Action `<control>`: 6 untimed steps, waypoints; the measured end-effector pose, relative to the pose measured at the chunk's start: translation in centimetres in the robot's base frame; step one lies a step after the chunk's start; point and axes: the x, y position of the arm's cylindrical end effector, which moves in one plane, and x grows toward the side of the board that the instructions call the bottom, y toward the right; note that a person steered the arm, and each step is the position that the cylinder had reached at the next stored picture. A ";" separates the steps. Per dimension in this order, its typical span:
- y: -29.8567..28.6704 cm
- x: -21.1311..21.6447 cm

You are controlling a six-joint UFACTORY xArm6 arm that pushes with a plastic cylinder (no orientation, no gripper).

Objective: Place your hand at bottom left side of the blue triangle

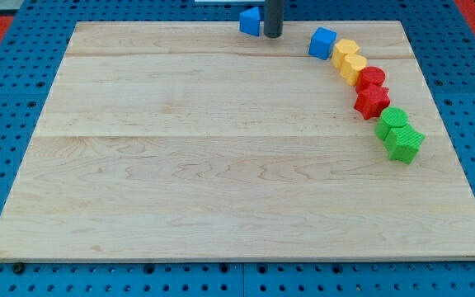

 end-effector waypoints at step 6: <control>-18.1 -2.7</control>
